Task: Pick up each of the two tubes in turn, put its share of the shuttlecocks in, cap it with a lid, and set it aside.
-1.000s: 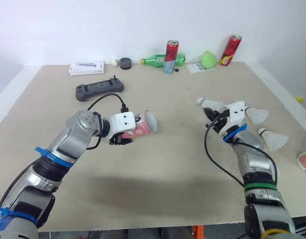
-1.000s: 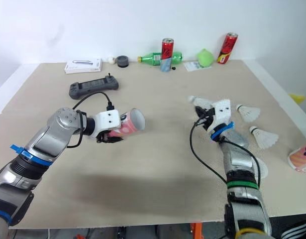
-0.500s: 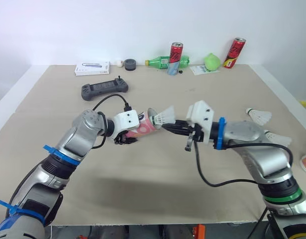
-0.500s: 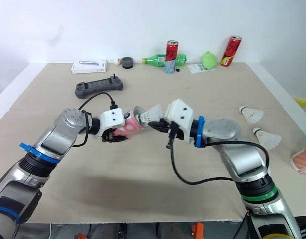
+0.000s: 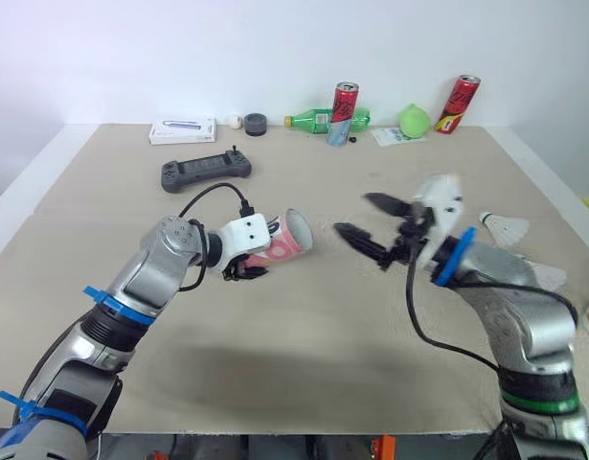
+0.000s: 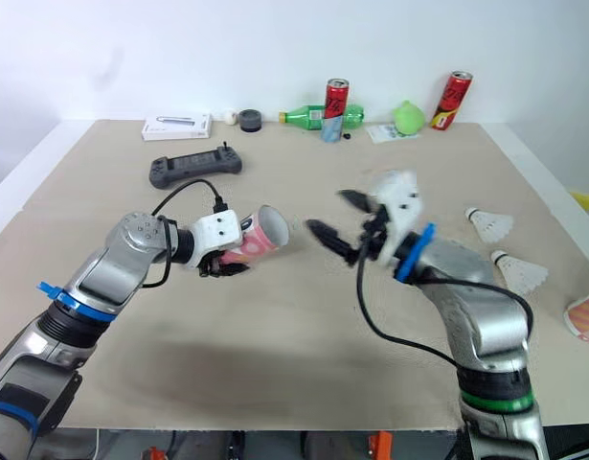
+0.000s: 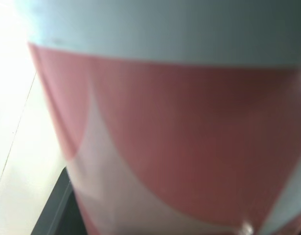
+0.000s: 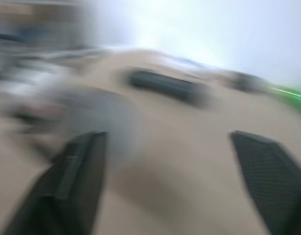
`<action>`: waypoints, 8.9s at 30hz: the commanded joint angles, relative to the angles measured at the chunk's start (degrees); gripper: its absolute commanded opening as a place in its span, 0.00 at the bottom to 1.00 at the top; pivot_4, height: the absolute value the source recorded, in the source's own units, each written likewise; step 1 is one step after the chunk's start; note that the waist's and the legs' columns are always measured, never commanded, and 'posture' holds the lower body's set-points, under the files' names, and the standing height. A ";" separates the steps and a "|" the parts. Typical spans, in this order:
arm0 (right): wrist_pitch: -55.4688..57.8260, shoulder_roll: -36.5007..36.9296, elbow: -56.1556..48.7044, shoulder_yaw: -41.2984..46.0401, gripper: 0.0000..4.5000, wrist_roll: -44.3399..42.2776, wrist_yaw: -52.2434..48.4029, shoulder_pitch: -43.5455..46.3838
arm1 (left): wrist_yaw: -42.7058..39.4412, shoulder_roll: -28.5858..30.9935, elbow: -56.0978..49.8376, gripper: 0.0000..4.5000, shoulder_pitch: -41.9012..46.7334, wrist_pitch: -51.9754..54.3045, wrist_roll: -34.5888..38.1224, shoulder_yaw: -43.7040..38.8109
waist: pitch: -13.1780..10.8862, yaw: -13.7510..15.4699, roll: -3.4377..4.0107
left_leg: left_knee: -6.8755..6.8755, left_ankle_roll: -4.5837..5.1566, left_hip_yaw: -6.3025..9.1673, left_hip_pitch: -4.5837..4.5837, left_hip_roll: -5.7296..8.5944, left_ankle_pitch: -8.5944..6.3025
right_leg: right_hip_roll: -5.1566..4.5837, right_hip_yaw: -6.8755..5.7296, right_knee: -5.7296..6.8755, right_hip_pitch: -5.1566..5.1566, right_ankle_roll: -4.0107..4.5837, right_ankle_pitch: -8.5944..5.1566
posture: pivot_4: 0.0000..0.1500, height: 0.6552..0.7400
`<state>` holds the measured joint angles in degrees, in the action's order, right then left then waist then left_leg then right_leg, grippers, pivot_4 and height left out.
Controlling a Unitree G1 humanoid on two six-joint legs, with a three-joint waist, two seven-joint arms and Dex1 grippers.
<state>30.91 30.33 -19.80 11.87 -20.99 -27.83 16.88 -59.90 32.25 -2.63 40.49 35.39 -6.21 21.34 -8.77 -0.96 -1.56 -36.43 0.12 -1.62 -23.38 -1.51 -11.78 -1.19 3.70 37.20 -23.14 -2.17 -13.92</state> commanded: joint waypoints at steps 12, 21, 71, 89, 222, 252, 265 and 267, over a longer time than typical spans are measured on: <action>-3.34 -6.39 7.64 18.28 0.99 14.33 27.79 -10.50 | -0.97 -1.44 0.82 0.56 -1.20 -0.37 1.03 2.82 | 0.28 -0.33 0.49 | 0.02 0.04 -0.04 0.15 0.24 0.03 | -0.02 0.30 0.03 0.01 -0.20 0.08 | 1.00 1.00; -3.99 -8.09 14.25 19.35 0.99 12.13 28.26 -9.22 | -1.02 -1.06 -0.65 0.56 -1.96 0.23 1.19 2.71 | 0.30 -0.31 0.53 | 0.01 0.05 -0.03 0.13 0.36 0.03 | -0.14 0.33 -0.01 0.07 -0.30 0.05 | 1.00 1.00; 8.45 4.05 -13.51 -13.27 0.30 -11.63 -7.56 6.68 | 0.73 -1.73 -1.96 0.56 -2.70 2.15 0.99 1.91 | 0.28 -0.13 0.31 | -0.03 0.06 0.14 0.03 0.31 0.03 | -0.14 0.24 -0.11 0.13 -0.36 0.00 | 1.00 1.00; -6.58 5.16 29.51 12.17 0.99 8.12 20.65 4.33 | 0.88 -1.95 -1.78 0.56 -2.82 2.10 1.40 2.21 | 0.28 -0.21 0.34 | 0.00 0.08 -0.03 0.09 0.42 0.04 | -0.16 0.34 -0.10 0.15 -0.36 0.03 | 1.00 1.00; -25.83 43.97 44.80 -25.60 0.96 21.36 -64.41 23.59 | 12.92 -22.98 3.26 0.56 -6.44 -20.33 16.00 -10.78 | 0.18 0.40 0.51 | 0.00 0.52 -0.01 -0.30 0.68 -0.16 | -0.31 0.44 -0.18 -0.15 -0.08 0.01 | 1.00 1.00; -33.47 35.52 71.44 -28.46 0.01 34.03 -62.94 26.14 | 17.69 -26.42 14.40 0.56 -19.50 -36.35 12.37 -5.80 | 0.20 -0.43 0.52 | -0.03 0.39 -0.47 0.32 0.61 -0.07 | -0.20 0.82 -0.13 0.29 -0.15 0.26 | 1.00 1.00; -6.89 31.32 33.71 -17.90 0.01 7.35 -62.54 37.21 | 17.46 -26.30 17.77 0.56 -18.60 -38.28 11.88 -5.24 | 0.10 -1.55 0.93 | -0.04 0.38 -0.30 0.46 0.68 -0.02 | -0.15 1.08 -0.10 0.27 -0.60 0.29 | 1.00 1.00; -4.98 28.62 28.92 -17.04 0.01 5.27 -60.36 39.24 | 17.28 -26.42 18.25 0.56 -18.30 -38.16 11.83 -5.08 | 0.25 -1.03 0.39 | -0.04 0.38 0.01 0.44 0.63 0.04 | -0.04 0.77 -0.11 0.35 -0.51 0.24 | 1.00 1.00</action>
<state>23.85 59.86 12.77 -6.79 -13.31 -89.07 55.36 -41.74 5.53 14.35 22.45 -3.35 6.53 14.93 -8.52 -1.99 -1.17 -36.49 0.45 -1.56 -23.02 -0.94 -11.72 -1.22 4.18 37.09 -22.78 -2.53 -13.77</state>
